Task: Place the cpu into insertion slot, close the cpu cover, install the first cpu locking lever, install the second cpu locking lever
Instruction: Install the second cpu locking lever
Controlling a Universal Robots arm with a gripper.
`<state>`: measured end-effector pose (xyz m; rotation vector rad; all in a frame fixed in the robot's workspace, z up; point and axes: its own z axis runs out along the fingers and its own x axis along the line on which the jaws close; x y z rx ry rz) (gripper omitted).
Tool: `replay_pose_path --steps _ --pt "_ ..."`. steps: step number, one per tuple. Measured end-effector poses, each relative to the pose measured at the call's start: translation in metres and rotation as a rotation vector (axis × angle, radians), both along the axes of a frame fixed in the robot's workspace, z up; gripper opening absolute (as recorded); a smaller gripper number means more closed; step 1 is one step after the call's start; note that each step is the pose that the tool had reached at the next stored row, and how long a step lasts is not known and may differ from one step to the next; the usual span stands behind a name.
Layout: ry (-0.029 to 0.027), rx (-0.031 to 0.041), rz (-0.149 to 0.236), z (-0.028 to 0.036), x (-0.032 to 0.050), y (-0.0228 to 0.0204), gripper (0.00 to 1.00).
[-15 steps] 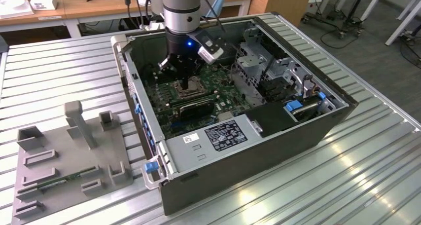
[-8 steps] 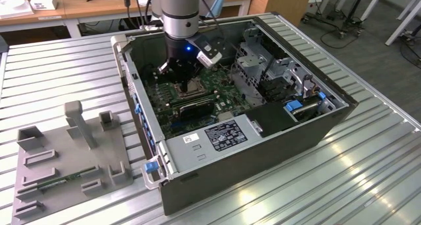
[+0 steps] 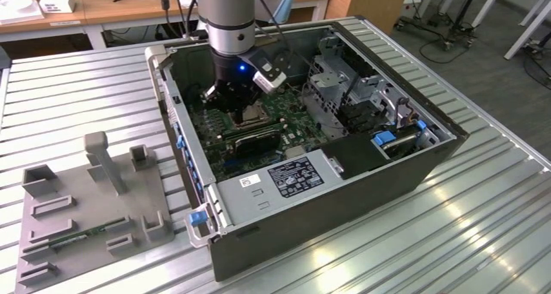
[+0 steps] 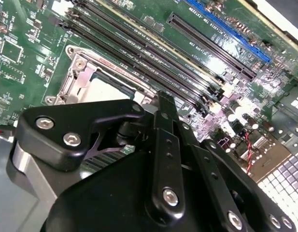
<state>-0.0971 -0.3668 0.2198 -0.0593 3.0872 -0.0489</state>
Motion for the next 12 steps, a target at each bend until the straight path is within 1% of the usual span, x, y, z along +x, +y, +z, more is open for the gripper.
replay_pose_path --steps 1,2,3,4,5,8,12 --pt "-0.0009 0.0001 0.0 -0.0013 -0.0003 -0.0003 0.11" --pt "-0.0031 0.0002 0.0 -0.004 -0.0012 -0.0009 0.11" --pt "-0.0066 0.0005 0.0 -0.0063 -0.0023 -0.0013 0.11" --pt "-0.0155 0.0032 0.0 -0.0075 -0.0034 -0.0014 0.11" --pt "-0.0172 0.0042 0.0 -0.0076 -0.0036 -0.0013 0.11" --pt "-0.0174 0.0043 0.0 -0.0077 -0.004 -0.0013 0.11" --pt "-0.0172 0.0042 0.0 -0.0092 -0.0076 -0.0013 0.11"
